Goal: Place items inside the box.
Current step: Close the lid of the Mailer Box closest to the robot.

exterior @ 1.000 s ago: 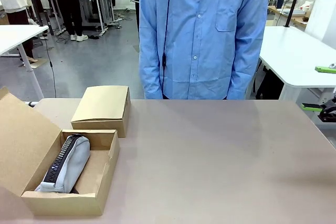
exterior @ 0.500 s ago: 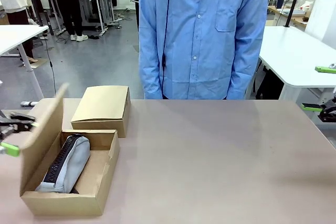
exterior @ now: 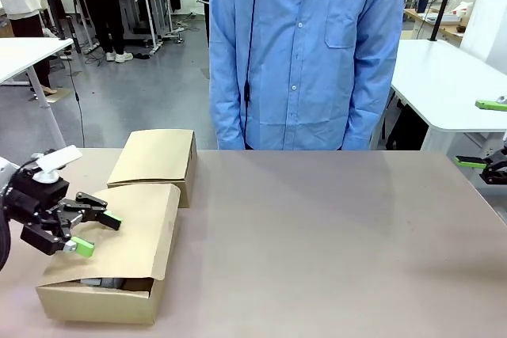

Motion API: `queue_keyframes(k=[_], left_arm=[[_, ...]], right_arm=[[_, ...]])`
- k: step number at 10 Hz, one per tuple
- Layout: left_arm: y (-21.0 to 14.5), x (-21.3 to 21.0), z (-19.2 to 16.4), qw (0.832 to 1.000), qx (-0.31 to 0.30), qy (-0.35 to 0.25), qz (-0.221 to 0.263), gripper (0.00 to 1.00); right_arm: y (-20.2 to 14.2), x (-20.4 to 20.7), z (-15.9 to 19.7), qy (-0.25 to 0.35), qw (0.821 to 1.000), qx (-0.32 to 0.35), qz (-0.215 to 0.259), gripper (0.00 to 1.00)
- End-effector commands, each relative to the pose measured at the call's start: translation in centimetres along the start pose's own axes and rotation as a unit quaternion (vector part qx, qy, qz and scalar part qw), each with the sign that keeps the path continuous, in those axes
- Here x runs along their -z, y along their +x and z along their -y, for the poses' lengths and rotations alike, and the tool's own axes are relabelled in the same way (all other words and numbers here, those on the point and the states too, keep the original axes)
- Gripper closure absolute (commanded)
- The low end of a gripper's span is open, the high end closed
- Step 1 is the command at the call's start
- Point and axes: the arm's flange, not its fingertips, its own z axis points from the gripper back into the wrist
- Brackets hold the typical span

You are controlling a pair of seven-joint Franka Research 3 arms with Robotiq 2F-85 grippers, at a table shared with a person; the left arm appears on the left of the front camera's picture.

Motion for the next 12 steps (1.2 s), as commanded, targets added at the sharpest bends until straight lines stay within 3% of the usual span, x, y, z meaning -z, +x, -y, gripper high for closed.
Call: queue_keyframes(k=[1,3,5,7,8,9,10,12], left_arm=[[-1.6,2.0,1.2,0.999,-0.03,0.028,-0.027,0.0],[-2.6,1.8,1.3,0.998,-0.033,0.033,-0.049,0.0],[-1.4,-0.1,2.4,0.999,-0.018,0.029,-0.021,0.0],[1.5,-4.5,5.8,0.997,0.004,0.015,0.071,0.0],[2.8,-7.1,7.9,0.991,-0.023,0.024,0.126,0.0],[4.2,-8.9,9.5,0.959,-0.162,0.081,0.217,0.0],[4.5,-10.6,10.7,0.923,-0.276,0.135,0.232,0.0],[3.6,-14.0,10.7,0.856,-0.42,0.17,0.25,0.0]], right_arm=[[-0.1,0.0,-0.7,0.011,1.0,0.011,0.001,0.0],[-0.1,0.0,-0.7,0.011,1.0,0.011,0.001,0.0],[-0.1,0.0,-0.7,0.011,1.0,0.011,0.001,0.0],[-0.1,0.0,-0.7,0.011,1.0,0.011,0.001,0.0],[-0.1,0.0,-0.7,0.011,1.0,0.011,0.001,0.0],[-0.1,0.0,-0.7,0.011,1.0,0.011,0.001,0.0],[-0.1,0.0,-0.7,0.011,1.0,0.011,0.001,0.0],[-0.1,0.0,-0.7,0.011,1.0,0.011,0.001,0.0]])
